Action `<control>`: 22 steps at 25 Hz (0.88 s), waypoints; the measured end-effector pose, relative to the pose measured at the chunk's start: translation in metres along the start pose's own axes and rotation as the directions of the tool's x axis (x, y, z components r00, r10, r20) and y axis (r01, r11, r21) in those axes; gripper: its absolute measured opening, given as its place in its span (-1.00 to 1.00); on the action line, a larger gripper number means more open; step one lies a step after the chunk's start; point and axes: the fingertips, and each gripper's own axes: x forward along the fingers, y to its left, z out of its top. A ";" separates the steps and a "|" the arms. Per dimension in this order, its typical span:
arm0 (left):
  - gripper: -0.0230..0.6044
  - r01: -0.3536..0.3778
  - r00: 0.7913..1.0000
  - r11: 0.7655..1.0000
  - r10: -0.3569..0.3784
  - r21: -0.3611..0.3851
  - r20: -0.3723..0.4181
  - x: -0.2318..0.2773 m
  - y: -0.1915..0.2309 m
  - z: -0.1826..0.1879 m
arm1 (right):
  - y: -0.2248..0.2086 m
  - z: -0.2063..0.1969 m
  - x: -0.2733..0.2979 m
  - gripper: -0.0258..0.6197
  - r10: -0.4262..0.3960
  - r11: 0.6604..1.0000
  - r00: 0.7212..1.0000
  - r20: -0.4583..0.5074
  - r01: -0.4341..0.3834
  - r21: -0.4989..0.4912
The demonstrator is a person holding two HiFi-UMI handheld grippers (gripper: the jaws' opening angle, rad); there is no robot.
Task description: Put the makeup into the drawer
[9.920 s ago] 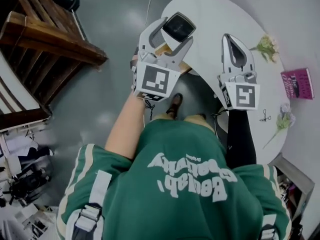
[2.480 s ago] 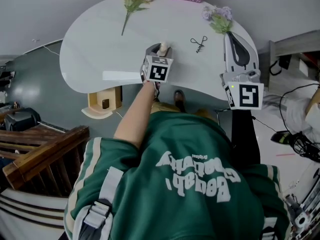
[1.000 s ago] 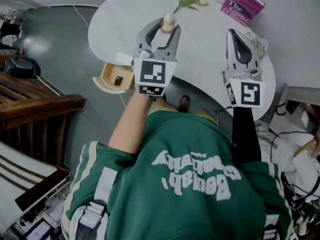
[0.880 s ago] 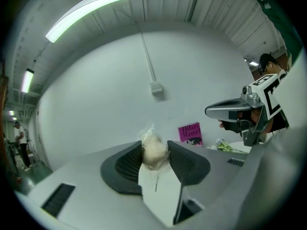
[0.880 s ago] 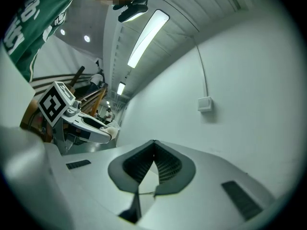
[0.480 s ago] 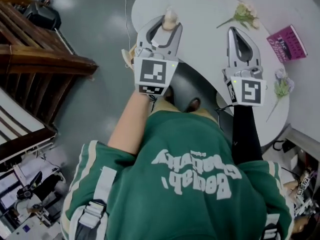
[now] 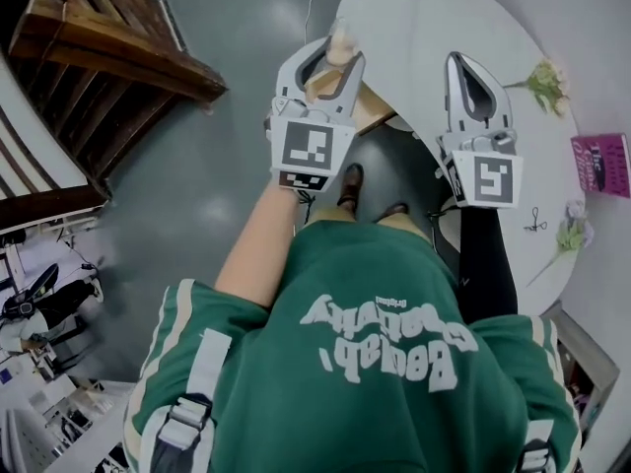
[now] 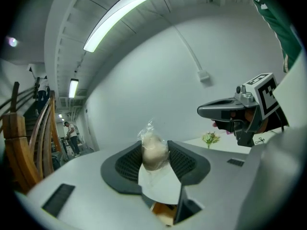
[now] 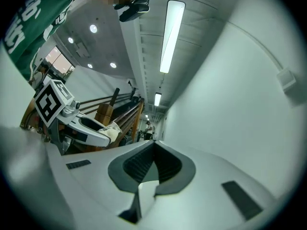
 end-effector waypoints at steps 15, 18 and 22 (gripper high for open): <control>-0.35 0.110 0.957 0.994 -0.110 -0.014 -0.267 0.020 -0.001 -0.140 | 0.019 -0.007 0.029 -0.89 0.030 0.999 0.998 -0.047 -0.031 -0.021; -0.35 0.162 0.916 0.984 -0.176 -0.068 -0.360 0.023 -0.016 -0.188 | 0.014 -0.011 0.027 -0.89 0.009 1.000 0.998 -0.067 -0.011 -0.022; -0.35 0.146 0.871 0.974 -0.211 -0.175 -0.444 0.029 -0.020 -0.235 | 0.010 -0.015 0.027 -0.89 0.001 1.000 0.997 -0.079 -0.003 -0.031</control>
